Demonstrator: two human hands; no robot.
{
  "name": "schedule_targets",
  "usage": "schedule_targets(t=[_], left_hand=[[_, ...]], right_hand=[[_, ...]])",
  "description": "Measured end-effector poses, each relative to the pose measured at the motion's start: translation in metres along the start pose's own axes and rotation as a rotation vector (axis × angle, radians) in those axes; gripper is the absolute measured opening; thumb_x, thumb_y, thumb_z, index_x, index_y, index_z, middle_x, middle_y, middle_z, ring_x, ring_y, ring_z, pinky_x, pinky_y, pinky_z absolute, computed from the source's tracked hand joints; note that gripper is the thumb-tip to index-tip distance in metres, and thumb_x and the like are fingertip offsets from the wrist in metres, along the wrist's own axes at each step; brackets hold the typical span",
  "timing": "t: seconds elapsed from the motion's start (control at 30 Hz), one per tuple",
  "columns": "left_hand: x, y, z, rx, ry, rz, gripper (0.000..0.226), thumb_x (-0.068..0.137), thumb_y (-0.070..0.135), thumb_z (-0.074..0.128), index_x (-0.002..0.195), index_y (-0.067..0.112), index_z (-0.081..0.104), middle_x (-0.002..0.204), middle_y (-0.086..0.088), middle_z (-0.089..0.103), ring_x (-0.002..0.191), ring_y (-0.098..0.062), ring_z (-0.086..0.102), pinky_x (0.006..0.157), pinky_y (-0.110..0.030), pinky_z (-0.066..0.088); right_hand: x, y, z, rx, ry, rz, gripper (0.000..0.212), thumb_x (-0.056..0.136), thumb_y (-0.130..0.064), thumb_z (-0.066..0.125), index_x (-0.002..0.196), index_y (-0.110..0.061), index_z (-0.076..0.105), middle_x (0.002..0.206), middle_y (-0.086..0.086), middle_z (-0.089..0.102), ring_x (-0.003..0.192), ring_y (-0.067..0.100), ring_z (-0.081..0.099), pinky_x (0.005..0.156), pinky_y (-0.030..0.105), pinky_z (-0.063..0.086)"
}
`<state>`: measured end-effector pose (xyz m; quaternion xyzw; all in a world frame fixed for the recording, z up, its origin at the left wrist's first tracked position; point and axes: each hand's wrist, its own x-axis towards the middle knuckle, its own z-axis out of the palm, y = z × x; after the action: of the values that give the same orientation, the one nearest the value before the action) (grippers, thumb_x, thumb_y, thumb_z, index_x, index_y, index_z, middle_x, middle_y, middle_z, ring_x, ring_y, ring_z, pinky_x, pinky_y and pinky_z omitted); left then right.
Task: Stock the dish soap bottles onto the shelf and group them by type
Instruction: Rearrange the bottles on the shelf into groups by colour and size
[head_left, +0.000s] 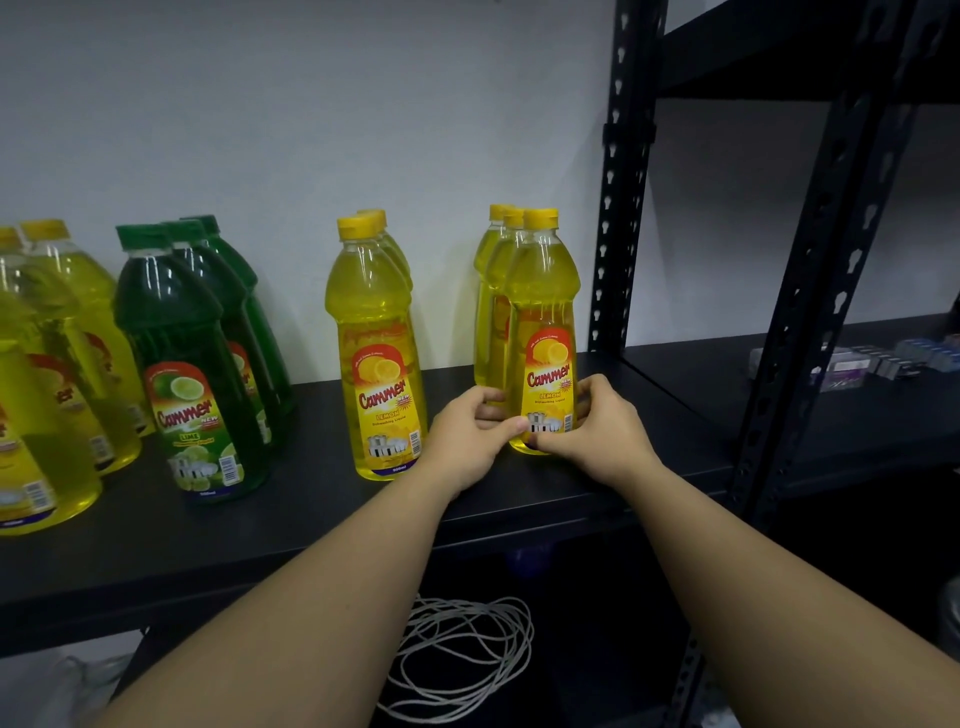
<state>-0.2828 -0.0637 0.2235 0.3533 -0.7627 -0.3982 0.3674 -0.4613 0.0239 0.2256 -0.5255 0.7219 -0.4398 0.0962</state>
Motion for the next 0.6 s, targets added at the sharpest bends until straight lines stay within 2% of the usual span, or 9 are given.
schedule_targets(t=[0.17,0.33,0.47,0.6], left_hand=[[-0.003,0.003,0.001,0.061,0.011,0.011,0.055,0.092,0.032,0.077,0.141,0.018,0.056,0.121,0.005,0.07,0.097,-0.003,0.068,0.082,-0.021,0.056],[-0.007,0.008,0.001,0.138,0.017,-0.002,0.057,0.091,0.033,0.078,0.141,0.017,0.056,0.126,0.001,0.071,0.098,-0.005,0.068,0.081,-0.019,0.054],[-0.012,0.013,0.001,0.167,0.038,-0.009,0.055,0.092,0.031,0.077,0.141,0.015,0.058,0.126,-0.002,0.071,0.096,-0.007,0.067,0.083,-0.021,0.054],[-0.013,0.014,0.002,0.18,0.047,-0.028,0.054,0.092,0.032,0.078,0.14,0.015,0.058,0.126,-0.002,0.071,0.105,-0.013,0.069,0.094,-0.034,0.059]], right_hand=[[0.002,0.002,0.001,-0.003,-0.013,-0.005,0.087,0.057,-0.06,0.091,0.125,-0.029,0.046,0.118,-0.006,0.063,0.1,0.009,0.065,0.085,0.037,0.062],[0.0,-0.001,-0.001,-0.009,-0.025,-0.007,0.086,0.059,-0.06,0.092,0.123,-0.027,0.046,0.119,-0.004,0.063,0.103,0.01,0.065,0.084,0.035,0.06],[-0.003,-0.005,-0.004,-0.026,-0.034,0.007,0.08,0.063,-0.052,0.095,0.119,-0.023,0.045,0.116,-0.003,0.063,0.099,0.01,0.064,0.075,0.026,0.055],[-0.003,-0.003,-0.004,-0.026,-0.021,0.023,0.079,0.062,-0.049,0.096,0.119,-0.021,0.048,0.114,-0.003,0.065,0.097,0.009,0.065,0.072,0.024,0.053]])
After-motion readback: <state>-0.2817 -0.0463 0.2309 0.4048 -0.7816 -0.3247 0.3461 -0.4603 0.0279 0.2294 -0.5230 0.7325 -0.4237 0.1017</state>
